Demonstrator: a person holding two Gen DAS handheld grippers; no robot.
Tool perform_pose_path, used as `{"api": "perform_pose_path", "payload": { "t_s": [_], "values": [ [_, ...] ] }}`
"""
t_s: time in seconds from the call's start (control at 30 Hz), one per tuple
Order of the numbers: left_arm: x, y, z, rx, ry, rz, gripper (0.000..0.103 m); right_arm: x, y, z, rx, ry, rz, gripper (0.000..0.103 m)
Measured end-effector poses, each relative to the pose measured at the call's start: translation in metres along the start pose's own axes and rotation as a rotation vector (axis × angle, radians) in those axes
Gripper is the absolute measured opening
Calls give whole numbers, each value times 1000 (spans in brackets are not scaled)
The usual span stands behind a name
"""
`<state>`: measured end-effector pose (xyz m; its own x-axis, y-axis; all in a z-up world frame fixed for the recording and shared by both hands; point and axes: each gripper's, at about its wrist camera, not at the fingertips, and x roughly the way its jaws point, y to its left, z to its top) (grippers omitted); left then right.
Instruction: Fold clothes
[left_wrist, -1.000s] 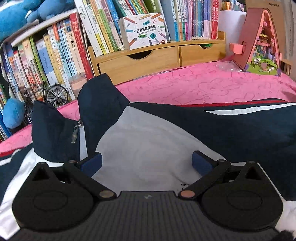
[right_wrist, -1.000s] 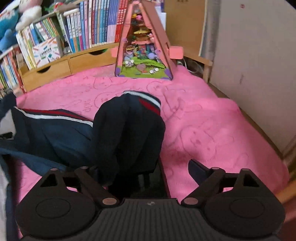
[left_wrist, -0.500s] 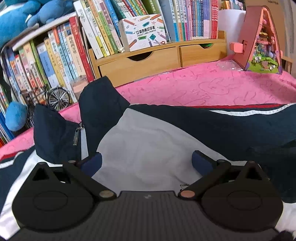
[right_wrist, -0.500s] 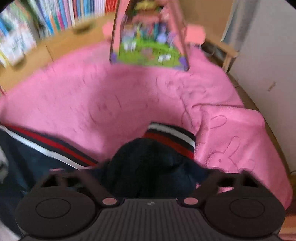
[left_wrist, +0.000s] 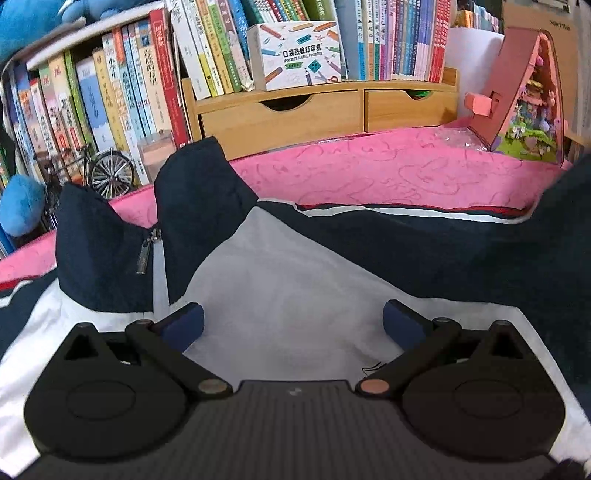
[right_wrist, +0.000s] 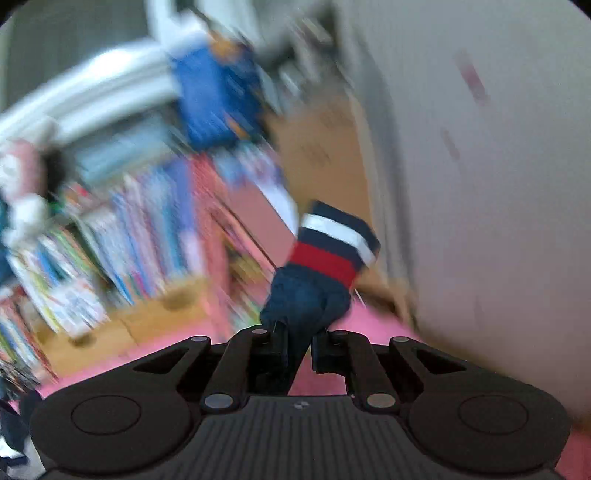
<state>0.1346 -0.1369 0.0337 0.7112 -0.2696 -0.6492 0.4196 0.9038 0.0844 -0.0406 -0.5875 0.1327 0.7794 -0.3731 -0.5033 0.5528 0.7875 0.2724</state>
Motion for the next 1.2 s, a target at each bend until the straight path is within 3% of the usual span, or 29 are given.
{"api": "perform_pose_path", "payload": {
  "t_s": [0.1,0.2,0.23,0.3,0.37,0.43,0.53,0.6,0.67,0.8,0.83,0.9,0.93,1.03,1.13,1.2],
  "values": [
    [0,-2,0,5,-2,6,103,23,-32,-40,64,140,-36,13],
    [1,-1,1,2,0,4,103,12,-44,-67,48,174,-37,15],
    [1,0,1,-2,1,1,103,5,-43,-71,22,187,-42,20],
    [1,0,1,-6,3,-1,103,-5,-44,-77,-37,243,-87,37],
    [1,0,1,-4,1,2,103,-14,-44,-83,-109,307,-178,74],
    [0,-1,0,0,-1,6,103,-20,-51,-90,-157,348,-233,82],
    [0,0,0,-3,0,5,103,-40,-58,-85,-115,321,-213,81],
    [0,0,0,-10,1,4,103,-48,-58,-75,-94,264,-196,88],
    [1,0,-1,-12,2,5,103,-37,-53,-68,-101,260,-199,98],
    [1,-1,-1,-11,-1,11,103,20,-74,-65,-104,382,-282,97],
    [0,-1,-2,-13,-1,15,103,32,-76,-69,-83,399,-286,89],
    [-1,-4,-2,2,-3,33,103,35,-64,-73,-109,324,-264,32],
    [-2,-8,-1,24,-7,47,103,34,-55,-73,-137,288,-255,20],
    [-5,-31,1,167,-51,102,103,29,1,-78,-519,59,-380,20],
    [-6,-51,3,210,-59,21,103,26,57,-86,-969,-283,-550,20],
    [-2,-63,3,230,-73,-3,103,25,75,-79,-1091,-471,-605,20]
  ]
}}
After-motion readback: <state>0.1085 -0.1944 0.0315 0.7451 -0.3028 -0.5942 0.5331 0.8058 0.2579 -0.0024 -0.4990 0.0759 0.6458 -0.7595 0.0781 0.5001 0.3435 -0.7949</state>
